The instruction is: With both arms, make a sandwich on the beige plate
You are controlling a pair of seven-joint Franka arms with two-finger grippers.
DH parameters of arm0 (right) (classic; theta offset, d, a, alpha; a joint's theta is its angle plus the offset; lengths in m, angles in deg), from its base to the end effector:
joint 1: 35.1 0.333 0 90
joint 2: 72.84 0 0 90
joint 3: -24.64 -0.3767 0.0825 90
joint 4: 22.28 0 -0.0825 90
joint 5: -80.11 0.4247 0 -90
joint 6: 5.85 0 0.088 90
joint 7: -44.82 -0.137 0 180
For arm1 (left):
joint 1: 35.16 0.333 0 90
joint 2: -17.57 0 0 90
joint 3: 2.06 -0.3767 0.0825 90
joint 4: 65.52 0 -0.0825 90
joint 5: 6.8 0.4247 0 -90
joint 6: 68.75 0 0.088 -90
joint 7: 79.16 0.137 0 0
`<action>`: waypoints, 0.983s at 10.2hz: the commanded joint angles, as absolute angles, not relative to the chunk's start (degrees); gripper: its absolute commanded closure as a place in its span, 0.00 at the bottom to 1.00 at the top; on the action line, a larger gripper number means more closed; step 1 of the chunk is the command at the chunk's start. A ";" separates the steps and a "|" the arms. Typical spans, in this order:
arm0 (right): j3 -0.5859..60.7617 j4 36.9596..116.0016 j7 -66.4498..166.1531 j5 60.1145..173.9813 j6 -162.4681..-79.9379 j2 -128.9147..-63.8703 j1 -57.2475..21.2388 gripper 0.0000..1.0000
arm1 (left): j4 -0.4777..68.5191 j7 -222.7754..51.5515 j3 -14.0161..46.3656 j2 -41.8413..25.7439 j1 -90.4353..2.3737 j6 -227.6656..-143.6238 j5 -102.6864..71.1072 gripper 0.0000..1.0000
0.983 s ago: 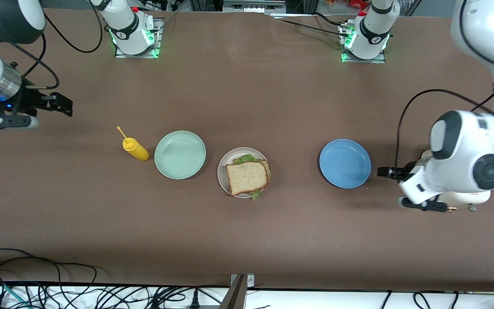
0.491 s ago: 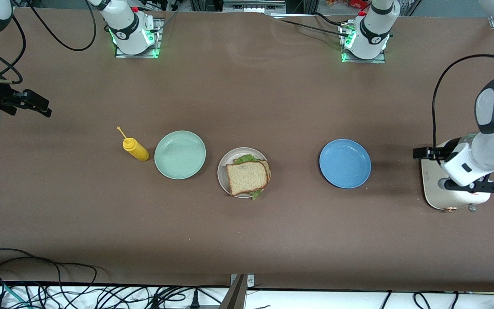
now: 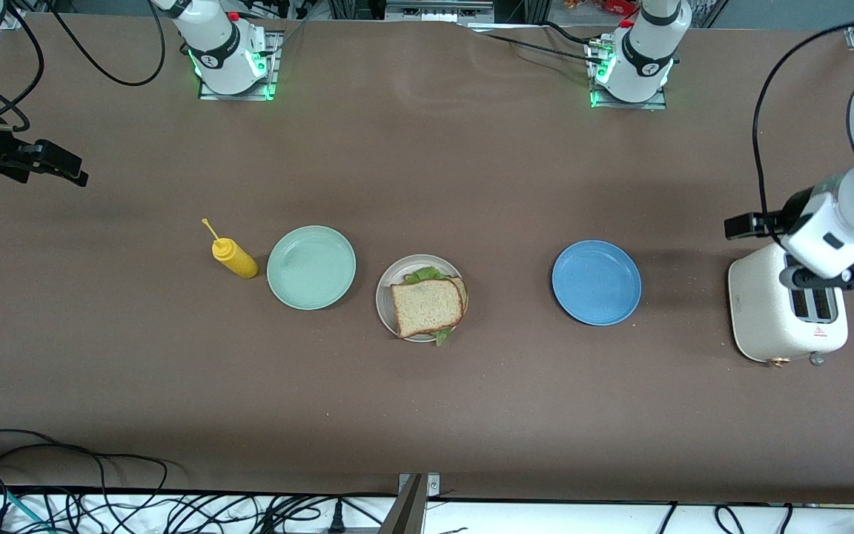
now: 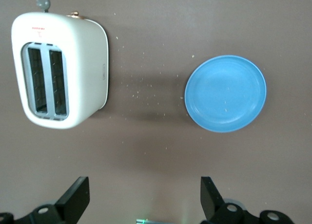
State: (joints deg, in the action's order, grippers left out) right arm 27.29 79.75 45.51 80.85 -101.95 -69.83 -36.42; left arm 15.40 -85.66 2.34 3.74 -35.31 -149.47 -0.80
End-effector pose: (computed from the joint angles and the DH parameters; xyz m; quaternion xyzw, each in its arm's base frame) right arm 0.5746 -0.0388 0.5871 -0.9992 0.0294 0.0252 0.0086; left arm 0.6519 -0.0303 0.5728 -0.9915 -0.0189 0.1170 0.0546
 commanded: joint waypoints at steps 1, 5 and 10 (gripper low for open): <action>27.28 79.93 45.96 82.05 -102.52 -69.07 -36.33 0.00 | 23.67 -84.62 -0.30 12.19 -38.85 -149.87 0.59 0.00; 27.28 79.85 46.23 81.70 -104.36 -69.15 -36.25 0.00 | 25.89 -81.45 -0.74 17.21 -39.99 -150.13 -3.35 0.00; 26.92 79.50 48.06 80.91 -103.93 -69.32 -36.25 0.00 | 25.10 -82.68 -3.29 19.15 -41.92 -150.13 -3.28 0.00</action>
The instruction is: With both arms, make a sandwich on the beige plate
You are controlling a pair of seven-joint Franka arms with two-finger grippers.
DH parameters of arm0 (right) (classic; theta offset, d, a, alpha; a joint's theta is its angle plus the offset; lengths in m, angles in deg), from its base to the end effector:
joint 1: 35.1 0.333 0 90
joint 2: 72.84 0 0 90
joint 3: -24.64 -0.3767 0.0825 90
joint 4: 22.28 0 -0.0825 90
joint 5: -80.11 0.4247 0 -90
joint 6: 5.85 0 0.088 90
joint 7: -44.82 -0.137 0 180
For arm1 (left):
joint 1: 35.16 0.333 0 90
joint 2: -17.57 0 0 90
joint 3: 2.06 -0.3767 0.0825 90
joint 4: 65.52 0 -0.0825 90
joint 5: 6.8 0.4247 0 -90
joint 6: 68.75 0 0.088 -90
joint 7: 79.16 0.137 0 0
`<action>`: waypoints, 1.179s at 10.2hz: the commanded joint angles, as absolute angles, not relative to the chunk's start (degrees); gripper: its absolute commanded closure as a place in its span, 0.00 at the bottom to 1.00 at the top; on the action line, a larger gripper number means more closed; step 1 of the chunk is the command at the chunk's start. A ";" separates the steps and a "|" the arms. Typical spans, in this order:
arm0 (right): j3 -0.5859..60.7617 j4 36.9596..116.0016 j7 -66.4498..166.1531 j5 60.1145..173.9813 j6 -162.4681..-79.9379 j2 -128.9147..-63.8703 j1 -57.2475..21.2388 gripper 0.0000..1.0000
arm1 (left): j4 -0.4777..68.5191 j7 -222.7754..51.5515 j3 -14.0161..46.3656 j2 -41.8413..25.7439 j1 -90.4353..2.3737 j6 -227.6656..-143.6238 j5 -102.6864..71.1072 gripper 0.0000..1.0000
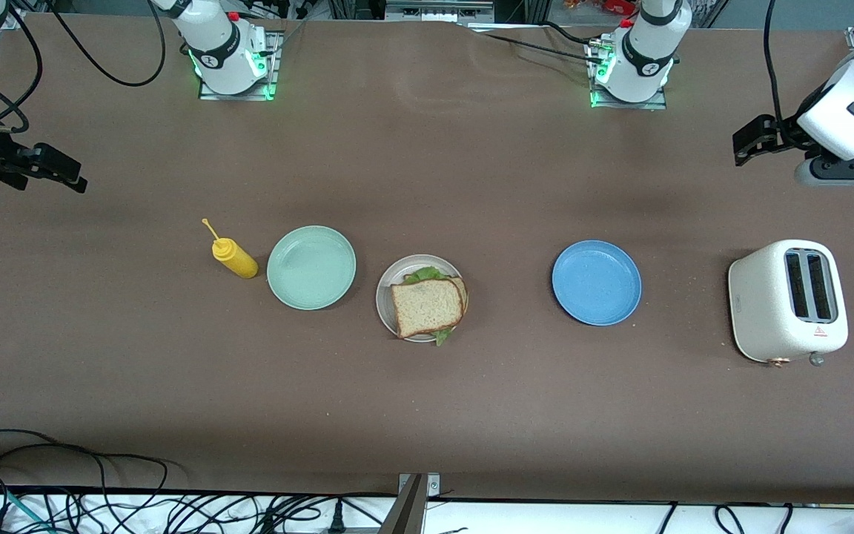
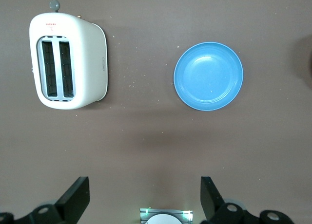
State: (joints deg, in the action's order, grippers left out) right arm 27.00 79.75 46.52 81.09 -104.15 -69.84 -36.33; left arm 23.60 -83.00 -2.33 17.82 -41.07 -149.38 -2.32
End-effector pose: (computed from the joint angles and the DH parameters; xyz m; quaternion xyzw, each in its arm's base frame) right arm 0.5803 -0.0348 0.5902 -0.9998 0.0177 0.0059 0.0098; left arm 0.5697 -0.0445 0.6532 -0.9966 0.0121 0.0683 0.0447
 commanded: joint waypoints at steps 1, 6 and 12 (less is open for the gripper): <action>26.92 79.50 48.25 80.73 -103.85 -69.41 -36.25 0.00 | 24.84 -83.37 -3.38 19.15 -42.45 -150.22 -3.02 0.00; 26.92 79.32 48.25 79.41 -103.76 -69.41 -35.89 0.00 | 23.17 -86.28 -3.82 18.80 -43.77 -150.13 -3.37 0.00; 27.01 79.24 48.25 79.32 -103.76 -69.50 -35.89 0.00 | 24.13 -86.28 -4.26 18.54 -44.03 -149.08 -4.69 0.00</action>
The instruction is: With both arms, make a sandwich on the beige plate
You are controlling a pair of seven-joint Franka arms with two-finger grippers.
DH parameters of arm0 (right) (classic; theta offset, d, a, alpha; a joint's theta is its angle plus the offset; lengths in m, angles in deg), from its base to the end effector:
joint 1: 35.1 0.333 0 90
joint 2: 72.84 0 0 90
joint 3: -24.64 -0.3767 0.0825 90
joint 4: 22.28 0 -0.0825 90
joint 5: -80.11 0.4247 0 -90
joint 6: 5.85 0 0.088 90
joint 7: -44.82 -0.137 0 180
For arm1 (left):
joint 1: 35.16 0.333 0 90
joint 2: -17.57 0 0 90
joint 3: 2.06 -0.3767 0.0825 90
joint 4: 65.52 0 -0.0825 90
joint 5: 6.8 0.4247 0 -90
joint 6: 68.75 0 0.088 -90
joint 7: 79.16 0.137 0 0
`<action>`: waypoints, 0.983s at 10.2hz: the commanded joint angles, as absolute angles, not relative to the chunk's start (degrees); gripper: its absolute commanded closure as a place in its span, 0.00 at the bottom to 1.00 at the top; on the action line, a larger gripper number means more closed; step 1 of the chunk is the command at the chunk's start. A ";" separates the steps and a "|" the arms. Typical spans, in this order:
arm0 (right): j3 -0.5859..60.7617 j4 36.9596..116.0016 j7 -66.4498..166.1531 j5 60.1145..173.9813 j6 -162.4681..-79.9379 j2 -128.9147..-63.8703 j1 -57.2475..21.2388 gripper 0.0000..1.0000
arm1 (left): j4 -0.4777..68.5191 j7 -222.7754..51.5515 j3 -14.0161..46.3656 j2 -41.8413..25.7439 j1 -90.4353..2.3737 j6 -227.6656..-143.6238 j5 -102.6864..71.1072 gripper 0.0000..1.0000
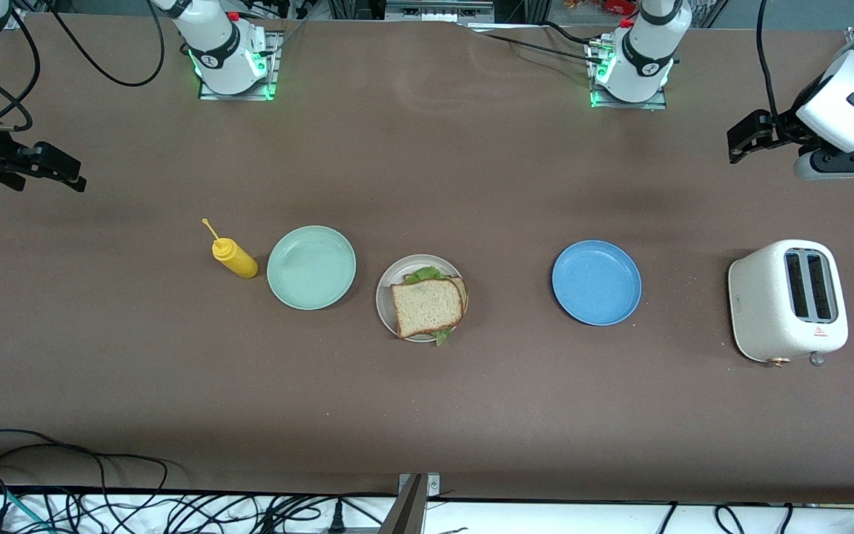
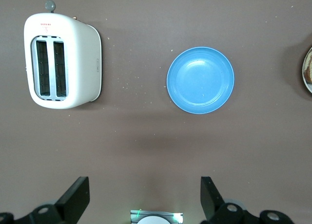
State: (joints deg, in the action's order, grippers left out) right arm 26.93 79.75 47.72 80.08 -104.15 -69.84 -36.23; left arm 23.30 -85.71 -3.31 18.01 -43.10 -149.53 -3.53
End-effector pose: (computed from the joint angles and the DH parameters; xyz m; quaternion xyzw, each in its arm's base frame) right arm 0.5802 -0.0352 0.5902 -1.0000 0.0045 0.0063 0.0011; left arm 0.5680 -0.0580 0.6576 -0.9974 -0.0015 0.0625 0.0358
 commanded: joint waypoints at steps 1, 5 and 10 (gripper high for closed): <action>27.01 79.24 48.25 79.32 -103.76 -69.50 -35.98 0.00 | 24.13 -86.28 -4.26 18.45 -44.03 -149.08 -4.69 0.00; 27.01 79.15 48.25 79.32 -103.84 -69.68 -35.98 0.00 | 23.25 -86.28 -4.00 16.52 -43.42 -149.43 -4.69 0.00; 27.01 79.15 48.25 79.32 -103.93 -69.68 -35.98 0.00 | 23.25 -86.28 -4.08 16.08 -42.89 -151.19 -4.51 0.00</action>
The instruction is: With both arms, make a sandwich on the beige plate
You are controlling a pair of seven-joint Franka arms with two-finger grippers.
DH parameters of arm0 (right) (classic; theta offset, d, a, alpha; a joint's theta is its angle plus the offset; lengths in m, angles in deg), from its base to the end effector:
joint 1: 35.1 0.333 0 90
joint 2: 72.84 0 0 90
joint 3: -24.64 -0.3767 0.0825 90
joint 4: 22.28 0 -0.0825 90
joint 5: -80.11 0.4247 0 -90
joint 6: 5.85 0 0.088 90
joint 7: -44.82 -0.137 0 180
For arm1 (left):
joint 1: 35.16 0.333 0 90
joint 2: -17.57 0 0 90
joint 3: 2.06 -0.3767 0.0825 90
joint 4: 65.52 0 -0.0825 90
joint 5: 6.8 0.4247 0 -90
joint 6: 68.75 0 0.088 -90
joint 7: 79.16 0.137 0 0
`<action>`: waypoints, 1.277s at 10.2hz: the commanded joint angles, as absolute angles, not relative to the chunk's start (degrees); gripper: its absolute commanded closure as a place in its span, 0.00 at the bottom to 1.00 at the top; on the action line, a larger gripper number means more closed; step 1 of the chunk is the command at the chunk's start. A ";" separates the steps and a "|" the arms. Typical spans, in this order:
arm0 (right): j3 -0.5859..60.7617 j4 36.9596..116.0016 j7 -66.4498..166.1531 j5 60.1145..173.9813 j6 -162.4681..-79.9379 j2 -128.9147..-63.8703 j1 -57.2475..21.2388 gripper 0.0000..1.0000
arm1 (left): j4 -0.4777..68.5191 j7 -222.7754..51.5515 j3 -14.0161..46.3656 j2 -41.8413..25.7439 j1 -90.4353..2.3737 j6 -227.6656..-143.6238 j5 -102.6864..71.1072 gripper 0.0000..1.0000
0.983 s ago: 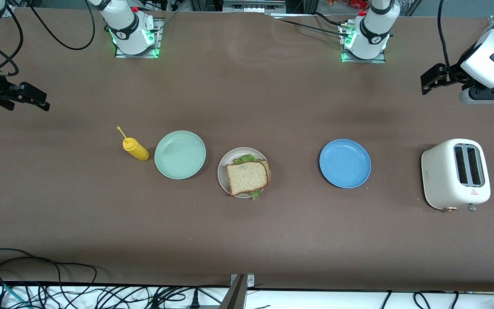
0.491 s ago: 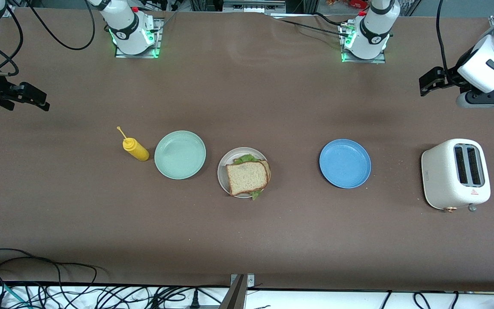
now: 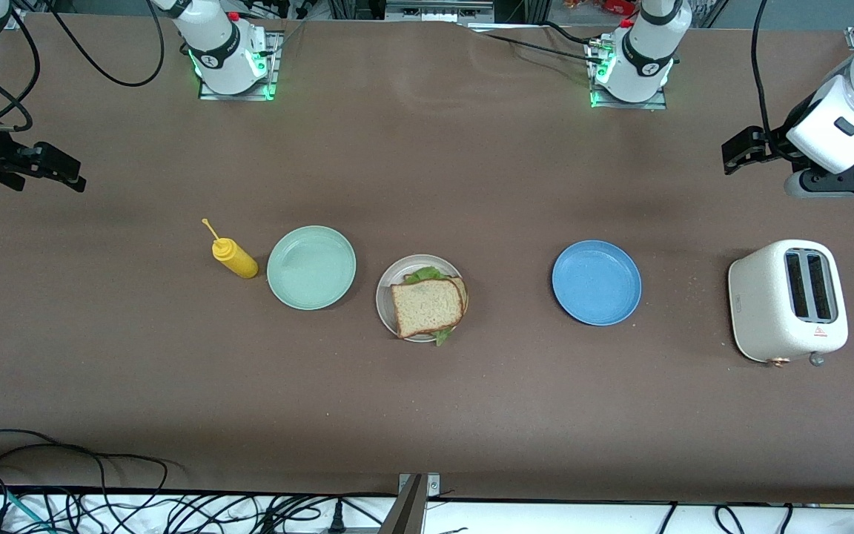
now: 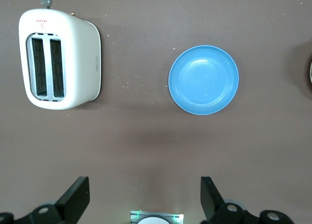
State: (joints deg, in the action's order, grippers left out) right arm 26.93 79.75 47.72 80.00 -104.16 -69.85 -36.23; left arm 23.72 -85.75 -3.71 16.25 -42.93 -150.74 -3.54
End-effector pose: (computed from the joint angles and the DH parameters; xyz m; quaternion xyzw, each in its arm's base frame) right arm 0.5803 -0.0354 0.5901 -1.0000 0.0044 0.0064 0.0004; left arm 0.5808 -0.0540 0.6377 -0.9968 -0.0060 0.0710 0.0368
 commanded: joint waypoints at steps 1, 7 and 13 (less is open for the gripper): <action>27.01 79.15 48.25 79.32 -104.02 -69.68 -35.98 0.00 | 23.17 -86.28 -4.17 16.08 -42.89 -151.53 -4.34 0.00; 27.10 78.97 48.25 79.41 -104.28 -69.94 -35.98 0.00 | 23.25 -86.28 -4.08 15.64 -42.89 -152.51 -4.34 0.00; 27.01 78.89 48.25 79.41 -104.28 -69.94 -35.98 0.00 | 23.25 -86.28 -4.17 15.38 -42.89 -152.68 -4.51 0.00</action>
State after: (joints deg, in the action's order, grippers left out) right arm 26.93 79.74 47.72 80.00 -104.38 -69.94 -36.23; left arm 23.72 -85.75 -3.97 15.67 -42.90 -152.20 -3.54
